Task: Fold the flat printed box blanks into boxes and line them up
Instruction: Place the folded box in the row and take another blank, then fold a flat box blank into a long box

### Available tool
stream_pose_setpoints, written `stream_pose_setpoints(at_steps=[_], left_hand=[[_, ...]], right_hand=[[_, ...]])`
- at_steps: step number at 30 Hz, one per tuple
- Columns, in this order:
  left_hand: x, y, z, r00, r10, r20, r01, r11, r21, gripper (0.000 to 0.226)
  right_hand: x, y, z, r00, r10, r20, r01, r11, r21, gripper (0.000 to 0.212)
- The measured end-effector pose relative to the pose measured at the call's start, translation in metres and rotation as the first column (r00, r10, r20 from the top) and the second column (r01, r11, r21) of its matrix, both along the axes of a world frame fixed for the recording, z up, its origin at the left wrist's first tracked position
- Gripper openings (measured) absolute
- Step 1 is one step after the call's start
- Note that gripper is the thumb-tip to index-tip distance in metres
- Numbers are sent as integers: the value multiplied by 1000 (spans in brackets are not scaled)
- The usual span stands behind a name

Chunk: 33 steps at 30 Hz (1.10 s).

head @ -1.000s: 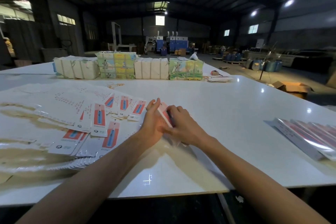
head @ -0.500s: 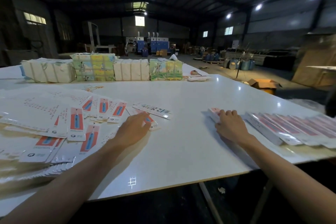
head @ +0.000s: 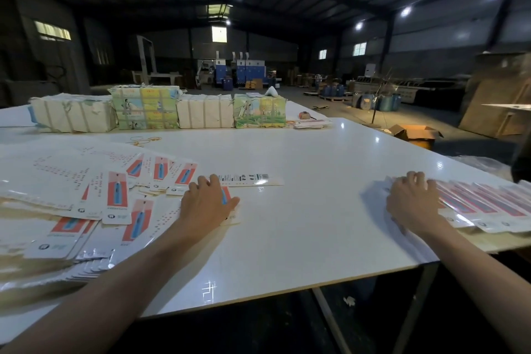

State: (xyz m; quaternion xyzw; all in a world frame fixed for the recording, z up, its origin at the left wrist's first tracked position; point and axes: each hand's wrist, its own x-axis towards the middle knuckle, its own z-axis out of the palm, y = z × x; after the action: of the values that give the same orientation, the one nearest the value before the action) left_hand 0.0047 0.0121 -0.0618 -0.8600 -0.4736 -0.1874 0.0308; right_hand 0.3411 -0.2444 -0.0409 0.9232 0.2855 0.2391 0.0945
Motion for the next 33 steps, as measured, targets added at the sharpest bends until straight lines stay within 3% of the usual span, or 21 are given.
stream_pose_setpoints(at_steps=[2,6,12,14,16,18,19,24,26,30,33], left_hand=[[-1,2,-1,999,41,10,-41,997,-70,86],[-5,15,0,999,39,31,-33,985,-167,95],[-11,36,9,984,118,135,-50,904,-424,132],[-14,37,11,966,133,223,-11,878,-479,125],[-17,39,12,927,156,342,55,844,-533,87],[-20,41,11,855,199,479,130,812,-570,34],[-21,41,11,817,224,531,154,803,-576,24],[-23,42,17,587,361,725,139,837,-529,25],[-24,43,18,461,431,776,148,825,-546,37],[-29,37,24,179,657,732,352,652,-671,34],[-31,35,28,217,668,712,424,593,-685,52]], right_hand=[[-18,20,4,996,89,-1,-89,994,62,49],[-66,77,11,934,357,-9,-349,919,185,44],[-139,159,6,680,723,-121,-655,673,343,41],[-156,178,1,608,778,-159,-700,619,356,38],[-167,189,-9,560,811,-171,-718,577,389,32],[-170,193,-20,531,826,-190,-717,557,418,26],[-170,193,-24,517,831,-205,-718,551,425,27],[-167,188,-27,465,865,-189,-736,496,461,29],[-168,185,-26,448,875,-182,-726,475,497,27],[-172,183,-25,412,895,-170,-702,431,567,22],[-174,181,-24,390,904,-176,-696,414,587,20]])
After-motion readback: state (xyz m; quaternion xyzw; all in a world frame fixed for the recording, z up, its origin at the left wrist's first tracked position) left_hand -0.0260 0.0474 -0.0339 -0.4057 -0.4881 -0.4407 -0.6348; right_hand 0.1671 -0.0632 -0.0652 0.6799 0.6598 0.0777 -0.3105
